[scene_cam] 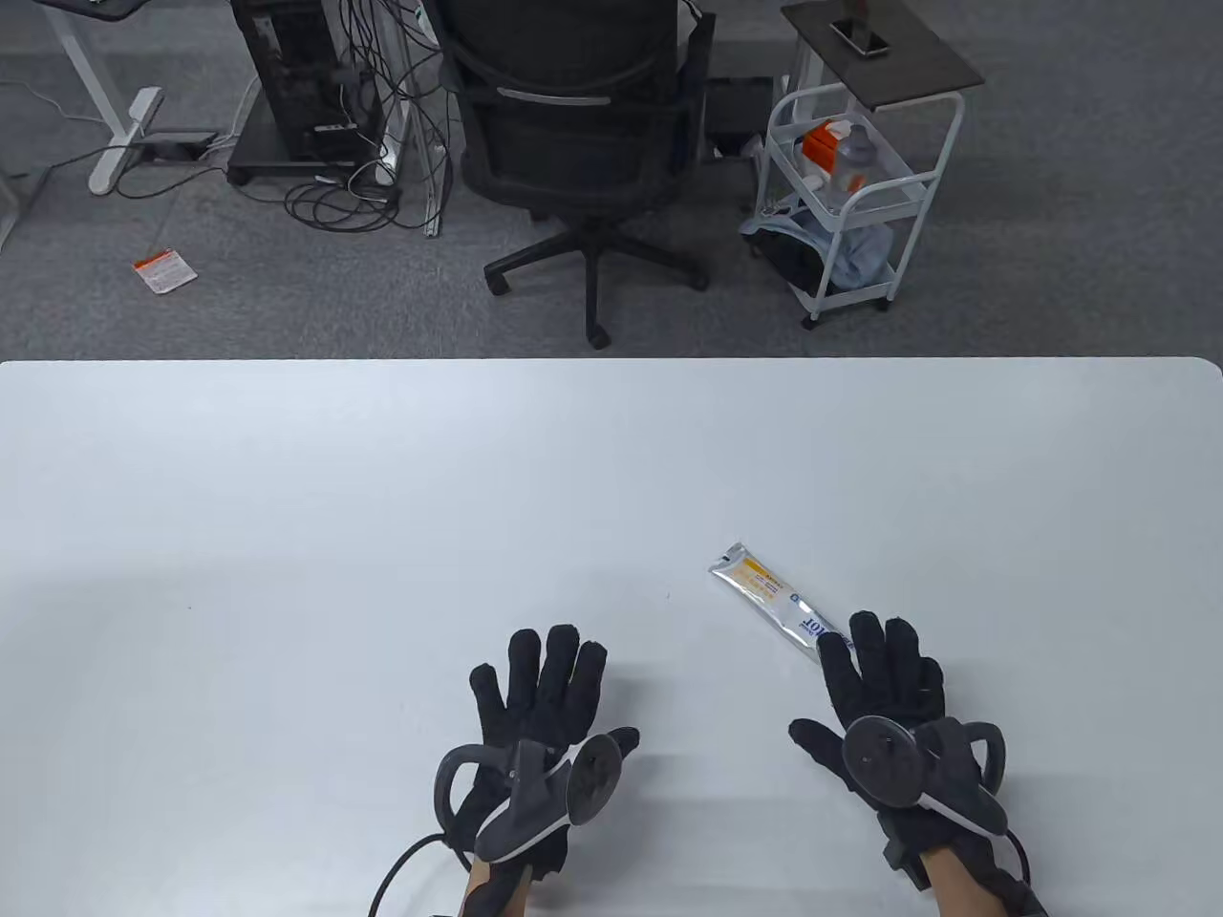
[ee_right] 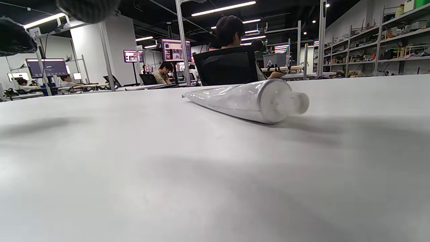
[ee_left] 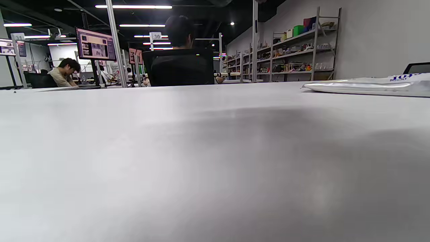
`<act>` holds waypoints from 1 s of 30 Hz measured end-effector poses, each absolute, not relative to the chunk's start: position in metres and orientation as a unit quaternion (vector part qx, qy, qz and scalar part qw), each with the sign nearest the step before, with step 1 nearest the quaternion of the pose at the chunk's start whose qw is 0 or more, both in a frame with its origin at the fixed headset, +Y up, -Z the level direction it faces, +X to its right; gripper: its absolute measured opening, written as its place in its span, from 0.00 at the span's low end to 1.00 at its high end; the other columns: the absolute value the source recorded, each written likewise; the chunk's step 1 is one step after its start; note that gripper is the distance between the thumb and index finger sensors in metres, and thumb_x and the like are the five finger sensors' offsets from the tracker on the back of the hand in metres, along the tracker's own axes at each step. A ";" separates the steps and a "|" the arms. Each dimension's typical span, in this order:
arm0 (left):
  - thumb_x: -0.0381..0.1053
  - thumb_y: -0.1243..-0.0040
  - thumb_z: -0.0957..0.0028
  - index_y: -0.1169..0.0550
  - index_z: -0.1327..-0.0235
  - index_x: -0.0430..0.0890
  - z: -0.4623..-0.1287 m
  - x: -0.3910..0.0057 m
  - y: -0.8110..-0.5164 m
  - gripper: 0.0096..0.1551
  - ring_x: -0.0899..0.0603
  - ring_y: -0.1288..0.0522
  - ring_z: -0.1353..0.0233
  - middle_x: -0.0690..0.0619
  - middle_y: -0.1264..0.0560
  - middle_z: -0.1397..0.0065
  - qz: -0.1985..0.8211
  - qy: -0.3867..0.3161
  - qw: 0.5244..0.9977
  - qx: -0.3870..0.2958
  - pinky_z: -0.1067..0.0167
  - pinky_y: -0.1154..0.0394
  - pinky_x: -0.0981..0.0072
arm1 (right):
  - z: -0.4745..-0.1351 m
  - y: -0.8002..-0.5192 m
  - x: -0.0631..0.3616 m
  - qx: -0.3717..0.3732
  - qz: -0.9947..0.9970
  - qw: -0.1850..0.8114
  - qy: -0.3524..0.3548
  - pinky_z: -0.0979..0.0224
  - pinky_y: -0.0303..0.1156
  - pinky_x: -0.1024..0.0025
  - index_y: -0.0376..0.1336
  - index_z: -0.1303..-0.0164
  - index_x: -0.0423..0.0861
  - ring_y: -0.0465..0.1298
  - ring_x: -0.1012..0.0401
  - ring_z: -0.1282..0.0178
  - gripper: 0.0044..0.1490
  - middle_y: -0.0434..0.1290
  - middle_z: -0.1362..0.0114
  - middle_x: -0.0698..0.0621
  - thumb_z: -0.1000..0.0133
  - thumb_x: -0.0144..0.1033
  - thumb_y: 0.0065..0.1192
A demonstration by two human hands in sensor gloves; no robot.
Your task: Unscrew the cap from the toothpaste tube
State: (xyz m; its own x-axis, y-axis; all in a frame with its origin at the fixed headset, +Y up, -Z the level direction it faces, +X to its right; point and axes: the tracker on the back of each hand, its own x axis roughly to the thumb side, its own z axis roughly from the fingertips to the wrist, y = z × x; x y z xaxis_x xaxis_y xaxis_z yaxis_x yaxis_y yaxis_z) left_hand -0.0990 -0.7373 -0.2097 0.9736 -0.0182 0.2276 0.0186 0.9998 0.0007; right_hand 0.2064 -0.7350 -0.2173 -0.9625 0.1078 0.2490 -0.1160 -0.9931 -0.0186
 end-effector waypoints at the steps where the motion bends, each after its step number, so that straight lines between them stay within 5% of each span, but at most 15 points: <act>1: 0.74 0.65 0.42 0.55 0.10 0.51 -0.210 -0.099 -0.738 0.51 0.28 0.54 0.10 0.44 0.55 0.06 -0.005 -0.115 0.993 -0.004 0.24 0.50 0.22 | -0.217 -0.735 0.206 0.127 0.990 0.056 -0.017 0.21 0.34 0.28 0.30 0.15 0.44 0.23 0.37 0.18 0.56 0.23 0.14 0.38 0.41 0.60 0.45; 30: 0.75 0.67 0.43 0.57 0.10 0.54 -0.207 -0.081 -0.744 0.51 0.28 0.56 0.10 0.44 0.57 0.06 -0.029 -0.157 0.987 -0.024 0.24 0.52 0.21 | -0.216 -0.741 0.198 0.145 0.988 0.059 0.003 0.21 0.33 0.28 0.27 0.16 0.45 0.21 0.37 0.19 0.56 0.21 0.15 0.38 0.41 0.60 0.44</act>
